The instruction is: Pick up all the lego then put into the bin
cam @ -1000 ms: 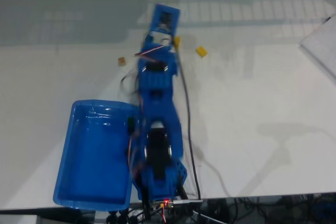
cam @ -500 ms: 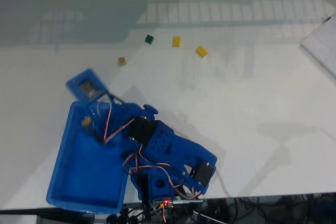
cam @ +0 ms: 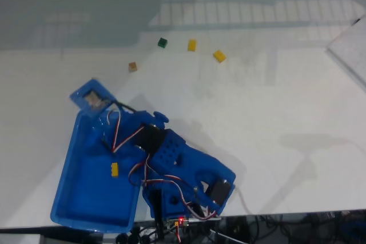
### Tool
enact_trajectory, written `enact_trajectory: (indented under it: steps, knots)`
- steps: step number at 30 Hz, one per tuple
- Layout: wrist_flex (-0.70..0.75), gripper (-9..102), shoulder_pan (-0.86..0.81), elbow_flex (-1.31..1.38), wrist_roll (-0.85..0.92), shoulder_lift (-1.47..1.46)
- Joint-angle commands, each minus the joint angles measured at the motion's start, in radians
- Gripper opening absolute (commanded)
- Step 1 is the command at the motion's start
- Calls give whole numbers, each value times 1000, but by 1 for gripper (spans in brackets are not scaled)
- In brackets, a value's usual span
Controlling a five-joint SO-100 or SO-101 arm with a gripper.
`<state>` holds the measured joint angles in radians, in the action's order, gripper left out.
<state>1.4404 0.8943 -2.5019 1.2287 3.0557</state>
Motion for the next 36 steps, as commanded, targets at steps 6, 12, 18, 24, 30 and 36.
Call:
enact_trajectory:
  steps: [6, 12, 18, 24, 30, 36]
  knots:
    - [-431, 34, -387, 20, -14, -233]
    - [-792, 33, -601, 21, -46, -565]
    - [-1071, 32, -692, 25, -17, -839]
    - [-1137, 31, -710, 80, -32, -1003]
    - [-1138, 30, -719, 166, -23, -1149]
    - [-1138, 29, -726, 267, 6, -1270]
